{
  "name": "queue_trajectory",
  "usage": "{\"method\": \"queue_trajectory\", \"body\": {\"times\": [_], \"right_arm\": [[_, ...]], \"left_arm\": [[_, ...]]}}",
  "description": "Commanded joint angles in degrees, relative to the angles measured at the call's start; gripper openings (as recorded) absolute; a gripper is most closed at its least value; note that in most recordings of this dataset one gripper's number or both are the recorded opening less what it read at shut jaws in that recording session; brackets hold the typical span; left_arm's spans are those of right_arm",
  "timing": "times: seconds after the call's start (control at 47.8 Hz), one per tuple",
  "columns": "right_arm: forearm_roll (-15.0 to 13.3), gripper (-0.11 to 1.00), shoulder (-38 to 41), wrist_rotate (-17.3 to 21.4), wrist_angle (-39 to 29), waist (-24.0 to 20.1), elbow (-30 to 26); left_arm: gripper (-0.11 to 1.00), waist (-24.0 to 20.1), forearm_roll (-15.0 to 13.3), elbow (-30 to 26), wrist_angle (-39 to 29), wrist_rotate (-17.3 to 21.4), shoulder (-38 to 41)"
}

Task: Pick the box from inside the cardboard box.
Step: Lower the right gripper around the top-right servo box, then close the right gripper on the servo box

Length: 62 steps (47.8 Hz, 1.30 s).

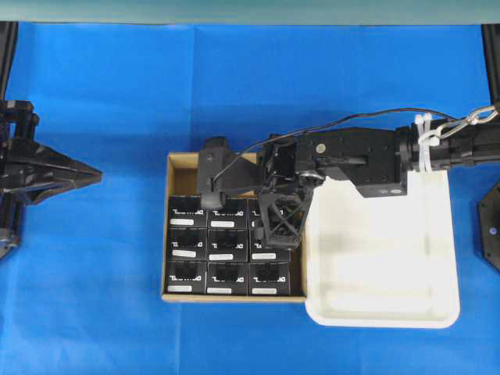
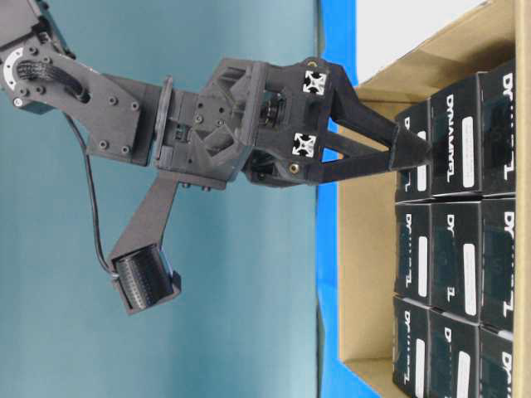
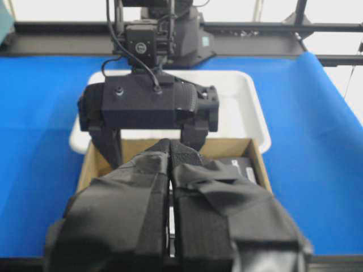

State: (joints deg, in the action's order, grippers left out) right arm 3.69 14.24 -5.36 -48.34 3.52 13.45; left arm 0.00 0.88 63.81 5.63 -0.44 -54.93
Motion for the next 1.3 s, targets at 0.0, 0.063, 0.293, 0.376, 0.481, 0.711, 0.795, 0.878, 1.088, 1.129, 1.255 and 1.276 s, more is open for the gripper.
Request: {"method": "queue_trajectory", "body": {"times": [0.0, 0.063, 0.293, 0.376, 0.481, 0.711, 0.795, 0.878, 1.088, 1.129, 1.255, 1.276], "right_arm": [[-0.09, 0.97, 0.18, -0.09, 0.53, 0.18, 0.26], [-0.09, 0.97, 0.18, -0.09, 1.05, 0.44, 0.44], [-0.18, 0.97, 0.18, -1.14, 2.02, 2.55, 0.53], [-0.18, 0.97, 0.18, -2.46, 1.85, 3.16, 0.53], [-0.09, 0.97, 0.35, -3.87, 1.85, 3.78, 0.53], [0.0, 0.97, 0.62, -4.39, 2.2, 3.96, 0.53], [0.0, 0.97, 0.7, -4.48, 2.37, 3.87, 0.53], [0.0, 0.97, 0.97, -4.48, 2.55, 3.69, 0.53], [0.09, 0.97, 2.55, -4.48, 3.69, 3.16, 1.32], [0.09, 0.97, 2.72, -4.48, 4.13, 3.16, 1.58], [0.09, 0.97, 2.72, -4.48, 5.36, 3.16, 2.2], [0.09, 0.97, 2.72, -4.48, 5.45, 3.16, 2.29]], "left_arm": [[-0.01, 0.09, 0.18, -1.49, 0.26, -0.09, 0.44], [-0.01, 0.09, 0.09, -1.49, 0.26, -0.09, 0.44], [-0.01, 0.09, 0.09, -1.49, 0.26, -0.09, 0.44], [-0.01, 0.09, 0.09, -1.49, 0.26, -0.18, 0.44], [-0.01, 0.09, 0.09, -1.58, 0.26, -0.18, 0.35], [-0.01, 0.09, 0.09, -1.58, 0.26, -0.26, 0.26], [-0.01, 0.09, 0.09, -1.58, 0.26, -0.18, 0.35], [-0.01, 0.09, 0.09, -1.49, 0.26, -0.18, 0.35], [-0.01, 0.09, 0.09, -1.58, 0.26, -0.26, 0.53], [-0.01, 0.09, 0.09, -1.49, 0.26, -0.18, 0.53], [-0.01, 0.09, 0.09, -1.49, 0.18, -0.18, 0.53], [-0.01, 0.09, 0.09, -1.58, 0.26, -0.18, 0.53]]}}
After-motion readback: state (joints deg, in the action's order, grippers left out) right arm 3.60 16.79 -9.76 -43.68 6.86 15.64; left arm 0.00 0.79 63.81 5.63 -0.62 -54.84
